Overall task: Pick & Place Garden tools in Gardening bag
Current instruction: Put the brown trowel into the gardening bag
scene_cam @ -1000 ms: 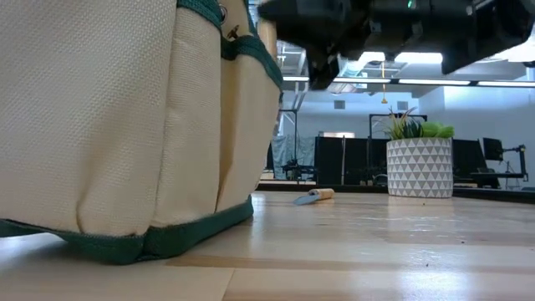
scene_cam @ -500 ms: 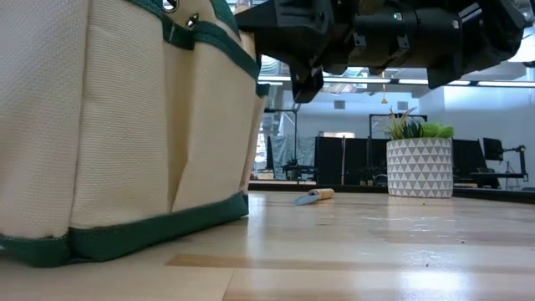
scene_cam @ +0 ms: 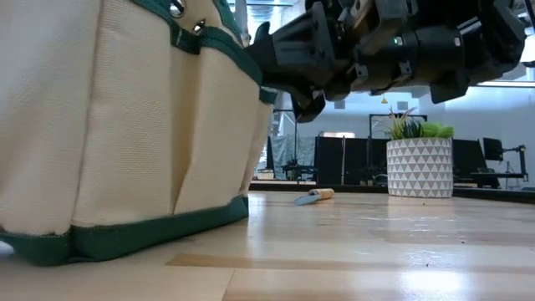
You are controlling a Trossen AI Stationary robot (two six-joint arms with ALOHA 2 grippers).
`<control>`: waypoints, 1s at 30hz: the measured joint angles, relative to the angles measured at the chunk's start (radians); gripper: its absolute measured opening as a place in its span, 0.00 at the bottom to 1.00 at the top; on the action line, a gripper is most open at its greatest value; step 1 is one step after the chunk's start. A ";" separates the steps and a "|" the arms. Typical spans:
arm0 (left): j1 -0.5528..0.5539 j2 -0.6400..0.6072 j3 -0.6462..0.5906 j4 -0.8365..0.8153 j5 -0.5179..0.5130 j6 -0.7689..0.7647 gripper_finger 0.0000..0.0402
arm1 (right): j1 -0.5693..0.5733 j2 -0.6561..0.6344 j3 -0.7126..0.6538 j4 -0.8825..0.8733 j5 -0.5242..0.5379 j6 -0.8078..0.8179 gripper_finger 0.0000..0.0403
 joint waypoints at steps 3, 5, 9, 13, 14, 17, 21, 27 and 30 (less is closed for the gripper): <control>0.000 0.000 0.000 0.000 0.000 0.000 0.54 | 0.001 -0.001 0.001 -0.010 0.016 -0.020 0.15; 0.000 0.000 0.000 0.000 0.000 0.000 0.54 | 0.000 -0.001 0.001 -0.013 0.018 -0.022 0.15; 0.000 0.000 0.000 0.000 0.009 0.000 0.54 | -0.001 -0.001 0.001 -0.015 0.020 -0.029 0.18; 0.000 0.000 0.000 0.000 0.009 0.000 0.54 | -0.001 -0.009 -0.003 -0.029 0.020 -0.042 0.28; 0.000 0.000 0.000 0.000 0.009 0.000 0.54 | -0.003 -0.009 -0.003 -0.029 0.020 -0.042 0.32; 0.000 0.000 0.000 0.000 0.009 0.000 0.54 | -0.003 -0.009 -0.003 -0.028 0.018 -0.037 0.42; 0.000 0.000 0.000 0.000 0.009 0.000 0.54 | 0.002 -0.022 -0.004 -0.039 0.017 -0.021 0.52; 0.000 0.000 0.000 0.000 0.029 0.000 0.54 | 0.024 -0.140 -0.004 -0.207 0.015 -0.023 0.57; 0.000 0.000 0.000 0.000 0.036 0.000 0.54 | 0.035 -0.208 -0.004 -0.309 0.015 -0.041 0.56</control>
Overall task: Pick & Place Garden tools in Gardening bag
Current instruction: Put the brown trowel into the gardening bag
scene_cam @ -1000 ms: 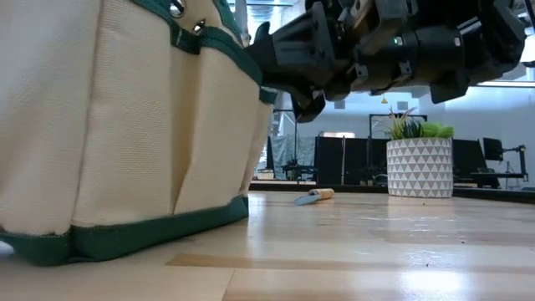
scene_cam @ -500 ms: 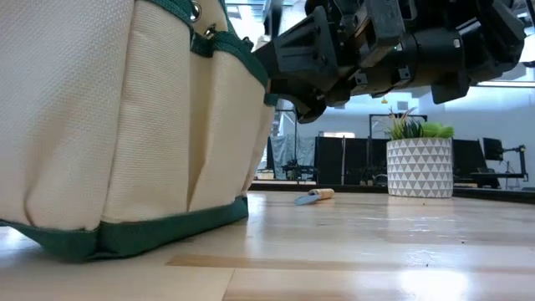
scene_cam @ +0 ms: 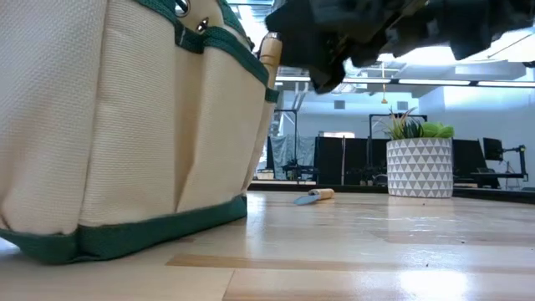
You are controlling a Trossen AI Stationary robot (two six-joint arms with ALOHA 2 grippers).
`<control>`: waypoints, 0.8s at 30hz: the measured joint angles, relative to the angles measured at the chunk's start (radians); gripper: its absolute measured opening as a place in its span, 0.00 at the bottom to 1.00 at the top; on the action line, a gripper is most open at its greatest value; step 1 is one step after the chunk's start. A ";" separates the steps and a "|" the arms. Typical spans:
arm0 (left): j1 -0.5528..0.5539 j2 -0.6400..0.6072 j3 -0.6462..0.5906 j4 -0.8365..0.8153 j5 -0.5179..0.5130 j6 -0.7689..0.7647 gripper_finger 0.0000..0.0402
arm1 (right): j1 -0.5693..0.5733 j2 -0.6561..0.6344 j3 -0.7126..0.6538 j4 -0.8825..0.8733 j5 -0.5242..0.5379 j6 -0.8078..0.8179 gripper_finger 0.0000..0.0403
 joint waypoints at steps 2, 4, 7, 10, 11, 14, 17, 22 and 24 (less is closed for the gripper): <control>0.000 0.000 0.000 0.000 0.000 0.008 0.54 | 0.003 -0.038 0.000 -0.039 0.001 -0.022 0.56; 0.000 0.000 0.000 0.000 0.000 0.023 0.54 | 0.005 -0.069 0.000 -0.060 0.008 -0.042 0.56; 0.000 0.000 0.000 0.001 0.000 0.026 0.54 | 0.004 -0.113 0.000 -0.085 0.025 -0.049 0.56; 0.000 -0.002 0.000 0.001 0.000 0.026 0.54 | -0.002 -0.175 0.000 -0.091 0.030 -0.050 0.56; 0.000 -0.004 0.000 0.002 -0.001 0.026 0.54 | -0.002 -0.201 0.000 -0.089 0.035 -0.055 0.56; 0.000 -0.009 0.000 0.006 -0.001 0.046 0.54 | 0.001 -0.285 0.001 -0.105 0.070 -0.097 0.55; 0.000 -0.012 0.000 0.009 -0.001 0.064 0.54 | 0.007 -0.355 0.002 -0.129 0.121 -0.125 0.55; 0.000 -0.018 0.000 0.015 -0.001 0.069 0.54 | 0.026 -0.334 0.002 -0.108 0.186 -0.116 0.40; 0.000 -0.018 0.000 0.015 -0.001 0.069 0.54 | 0.038 -0.281 0.002 -0.053 0.186 -0.115 0.29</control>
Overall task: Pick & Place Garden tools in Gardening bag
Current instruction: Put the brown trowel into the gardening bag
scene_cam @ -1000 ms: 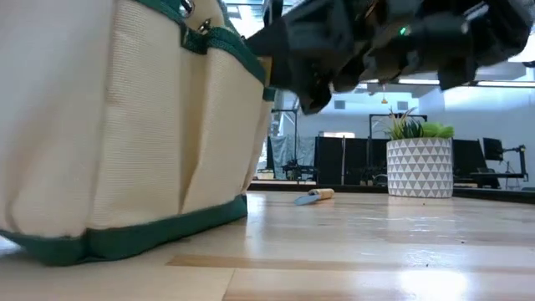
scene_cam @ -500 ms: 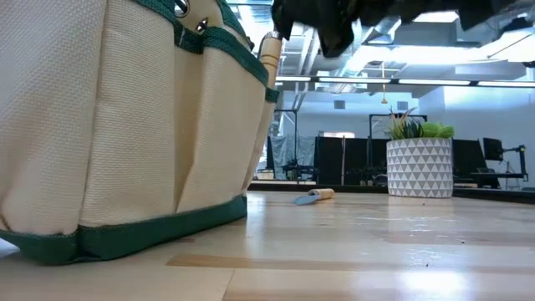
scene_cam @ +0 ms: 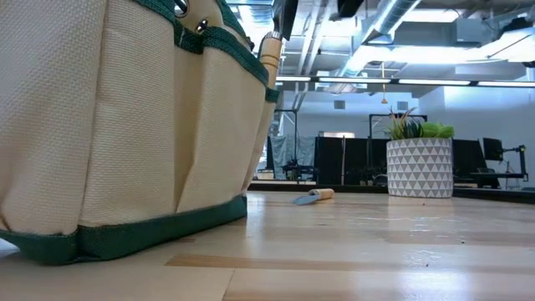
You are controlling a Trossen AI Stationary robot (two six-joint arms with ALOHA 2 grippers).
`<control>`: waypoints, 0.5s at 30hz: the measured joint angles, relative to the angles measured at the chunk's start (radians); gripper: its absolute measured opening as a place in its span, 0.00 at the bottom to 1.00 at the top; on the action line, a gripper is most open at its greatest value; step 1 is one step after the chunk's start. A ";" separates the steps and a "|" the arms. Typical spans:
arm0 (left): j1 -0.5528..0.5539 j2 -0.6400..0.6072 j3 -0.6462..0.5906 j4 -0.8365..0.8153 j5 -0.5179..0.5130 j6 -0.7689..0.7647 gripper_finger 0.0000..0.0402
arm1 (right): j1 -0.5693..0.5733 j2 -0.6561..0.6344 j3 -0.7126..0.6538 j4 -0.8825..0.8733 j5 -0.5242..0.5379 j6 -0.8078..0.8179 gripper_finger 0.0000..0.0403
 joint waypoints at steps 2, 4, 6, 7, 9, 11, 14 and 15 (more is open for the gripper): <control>0.000 0.000 0.000 0.001 0.000 0.000 0.54 | 0.011 0.060 0.000 0.057 -0.002 0.003 0.18; 0.000 0.000 0.000 0.002 0.000 0.000 0.54 | 0.019 0.114 0.000 0.117 -0.003 0.021 0.10; 0.000 0.000 0.000 0.003 0.000 0.000 0.54 | 0.014 0.149 0.000 0.168 -0.003 0.040 0.03; 0.000 0.000 0.000 0.005 0.000 0.000 0.54 | 0.012 0.160 0.000 0.185 -0.002 0.046 0.02; 0.000 0.000 0.000 0.008 0.000 0.000 0.54 | 0.007 0.167 0.000 0.192 -0.001 0.054 0.02; 0.000 0.000 0.000 0.009 0.000 -0.001 0.54 | 0.002 0.166 0.000 0.179 -0.001 0.055 0.04; 0.000 0.000 0.000 0.011 0.000 -0.002 0.54 | 0.000 0.166 0.000 0.127 -0.002 0.056 0.06; 0.000 0.000 0.000 0.013 -0.001 -0.002 0.54 | 0.000 0.166 0.000 0.118 -0.002 0.056 0.07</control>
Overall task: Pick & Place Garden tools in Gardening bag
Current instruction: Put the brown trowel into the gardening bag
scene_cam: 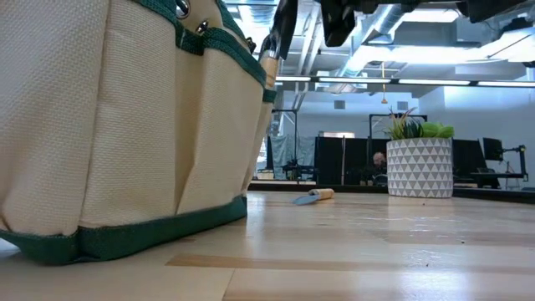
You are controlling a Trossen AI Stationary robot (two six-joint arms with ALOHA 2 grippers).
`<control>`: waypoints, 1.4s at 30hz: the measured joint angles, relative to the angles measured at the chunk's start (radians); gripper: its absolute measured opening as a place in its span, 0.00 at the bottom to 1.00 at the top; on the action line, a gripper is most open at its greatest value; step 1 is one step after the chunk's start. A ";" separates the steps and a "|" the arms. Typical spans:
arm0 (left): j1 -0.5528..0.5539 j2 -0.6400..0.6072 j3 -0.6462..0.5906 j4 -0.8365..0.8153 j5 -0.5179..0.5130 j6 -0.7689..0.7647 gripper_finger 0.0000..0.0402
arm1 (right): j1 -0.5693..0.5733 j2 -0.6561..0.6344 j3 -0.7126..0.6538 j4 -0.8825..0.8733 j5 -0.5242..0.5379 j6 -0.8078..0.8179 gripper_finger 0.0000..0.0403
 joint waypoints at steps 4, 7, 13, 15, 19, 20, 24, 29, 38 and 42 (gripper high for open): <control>0.000 0.000 0.000 0.003 0.000 0.000 0.54 | 0.007 0.000 0.000 -0.006 0.000 -0.010 0.06; 0.000 0.000 0.000 0.004 0.000 0.000 0.54 | 0.006 0.000 0.000 -0.007 -0.001 -0.032 0.05; 0.000 0.000 0.000 0.010 0.000 0.000 0.54 | 0.005 0.029 0.000 0.008 -0.005 -0.035 0.02; 0.000 0.000 0.000 0.010 0.000 0.000 0.54 | 0.006 0.035 -0.002 0.019 -0.006 -0.035 0.02; 0.000 0.001 0.000 0.010 0.000 0.026 0.54 | 0.006 -0.037 0.004 0.025 -0.004 -0.116 0.03; 0.000 0.001 0.000 0.010 0.000 0.031 0.54 | 0.006 -0.075 0.004 0.026 -0.003 -0.149 0.04; 0.000 0.001 0.000 0.011 0.000 0.035 0.54 | -0.007 -0.244 0.006 -0.081 0.105 -0.207 0.10; 0.000 0.001 0.000 0.012 0.000 0.036 0.54 | -0.047 -0.473 0.053 -0.500 0.502 0.054 0.23; 0.000 0.001 0.000 0.012 0.000 0.034 0.54 | -0.356 -0.477 0.204 -1.398 0.215 0.846 0.47; 0.000 0.001 0.000 0.012 0.009 0.034 0.54 | -0.477 -0.344 0.204 -1.442 0.013 0.923 0.51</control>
